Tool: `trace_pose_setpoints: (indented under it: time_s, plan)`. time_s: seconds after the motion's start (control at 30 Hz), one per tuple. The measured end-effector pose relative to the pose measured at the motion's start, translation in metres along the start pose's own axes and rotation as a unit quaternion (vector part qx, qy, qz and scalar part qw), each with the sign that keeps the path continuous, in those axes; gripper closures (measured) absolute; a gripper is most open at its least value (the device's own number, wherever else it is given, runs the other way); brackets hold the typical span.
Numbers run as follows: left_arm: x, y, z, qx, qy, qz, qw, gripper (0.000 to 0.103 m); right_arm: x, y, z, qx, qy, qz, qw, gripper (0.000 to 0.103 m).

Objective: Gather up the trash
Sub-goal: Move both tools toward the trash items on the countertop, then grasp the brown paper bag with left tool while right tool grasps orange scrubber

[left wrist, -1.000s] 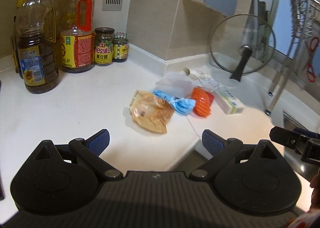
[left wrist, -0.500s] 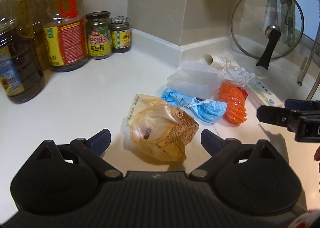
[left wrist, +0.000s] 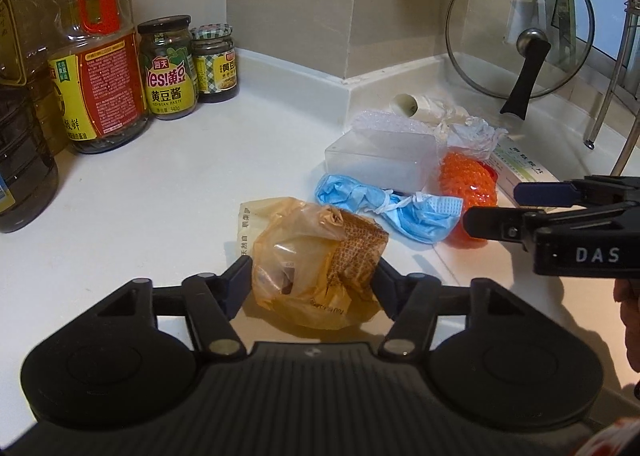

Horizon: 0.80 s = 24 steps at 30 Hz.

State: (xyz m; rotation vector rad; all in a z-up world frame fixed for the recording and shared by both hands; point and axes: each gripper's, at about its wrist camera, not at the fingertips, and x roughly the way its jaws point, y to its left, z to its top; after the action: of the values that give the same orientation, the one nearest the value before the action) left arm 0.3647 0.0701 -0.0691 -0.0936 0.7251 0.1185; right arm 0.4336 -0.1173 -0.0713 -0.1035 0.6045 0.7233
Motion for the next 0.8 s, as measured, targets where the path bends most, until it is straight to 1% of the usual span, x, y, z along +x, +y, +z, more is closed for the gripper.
trace_pose_setpoints:
  time_s: [0.07, 0.13, 0.17, 0.2, 0.23, 0.27, 0.3, 0.4, 0.5, 0.8]
  plan:
    - [-0.001, 0.0, 0.0, 0.0, 0.003, 0.0, 1.0, 0.056, 0.005, 0.001, 0.0, -0.004, 0.003, 0.002, 1.0, 0.037]
    - [-0.002, 0.001, 0.0, -0.004, 0.006, 0.004, 1.0, 0.06, 0.009, 0.002, 0.0, -0.01, 0.007, 0.0, 1.0, 0.039]
    - [-0.003, 0.002, 0.0, -0.007, 0.006, 0.003, 1.0, 0.063, 0.011, 0.003, 0.0, -0.013, 0.009, -0.002, 1.0, 0.043]
    - [-0.004, 0.002, 0.0, -0.01, 0.006, 0.003, 0.9999, 0.064, 0.012, 0.003, -0.001, -0.016, 0.011, -0.004, 1.0, 0.047]
    - [-0.006, 0.002, 0.0, -0.013, 0.006, 0.005, 0.9999, 0.066, 0.012, 0.003, -0.001, -0.018, 0.011, -0.006, 1.0, 0.05]
    - [-0.008, 0.002, 0.001, -0.015, 0.004, 0.006, 0.9999, 0.067, 0.012, 0.003, -0.001, -0.022, 0.009, -0.008, 1.0, 0.055]
    - [-0.009, 0.001, 0.001, -0.015, 0.004, 0.006, 0.9999, 0.067, 0.011, 0.002, -0.001, -0.025, 0.008, -0.009, 1.0, 0.064]
    - [-0.013, 0.0, 0.001, -0.016, 0.006, 0.008, 0.9998, 0.069, 0.01, 0.001, 0.0, -0.025, 0.009, -0.009, 1.0, 0.071]
    - [-0.017, -0.003, 0.002, -0.016, 0.006, 0.011, 0.9998, 0.071, 0.006, 0.0, 0.0, -0.026, 0.002, -0.011, 1.0, 0.076]
    - [-0.032, -0.012, 0.005, -0.012, -0.001, 0.019, 0.9997, 0.072, -0.021, -0.005, 0.001, -0.015, -0.025, -0.014, 0.999, 0.077]
